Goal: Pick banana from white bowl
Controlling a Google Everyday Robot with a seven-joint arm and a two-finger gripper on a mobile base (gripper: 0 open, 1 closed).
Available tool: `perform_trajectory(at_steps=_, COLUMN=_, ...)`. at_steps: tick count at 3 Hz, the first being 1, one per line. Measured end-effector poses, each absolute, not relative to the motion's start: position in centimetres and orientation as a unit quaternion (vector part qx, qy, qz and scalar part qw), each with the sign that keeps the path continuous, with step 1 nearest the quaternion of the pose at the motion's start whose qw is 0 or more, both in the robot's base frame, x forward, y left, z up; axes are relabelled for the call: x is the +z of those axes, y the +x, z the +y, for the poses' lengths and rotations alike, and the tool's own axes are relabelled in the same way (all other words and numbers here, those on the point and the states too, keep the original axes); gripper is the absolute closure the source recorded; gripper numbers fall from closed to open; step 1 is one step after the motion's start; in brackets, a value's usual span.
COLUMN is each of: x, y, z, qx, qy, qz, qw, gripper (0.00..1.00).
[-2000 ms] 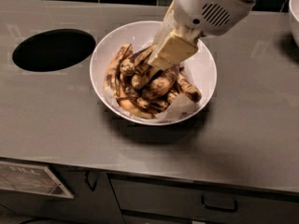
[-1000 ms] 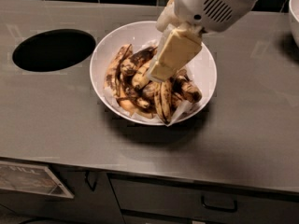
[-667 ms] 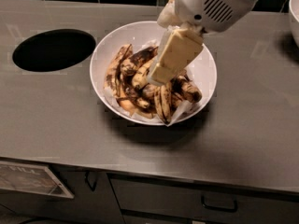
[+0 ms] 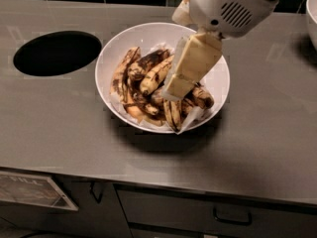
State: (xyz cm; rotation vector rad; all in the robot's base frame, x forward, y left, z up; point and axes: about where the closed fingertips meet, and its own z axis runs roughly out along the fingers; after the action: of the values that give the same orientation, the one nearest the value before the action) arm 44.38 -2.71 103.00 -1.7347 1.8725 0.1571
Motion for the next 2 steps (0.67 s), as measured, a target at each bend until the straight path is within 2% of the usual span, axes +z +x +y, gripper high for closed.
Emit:
perform_trajectory(at_steps=1, x=102.0, y=44.7, z=-2.9, qx=0.064, qy=-0.659, qz=0.696, qw=0.279, gripper=0.14)
perform_trajectory(at_steps=2, x=100.9, y=45.3, z=-2.4, qx=0.076, qy=-0.690, qz=0.668, qw=0.270, gripper=0.07)
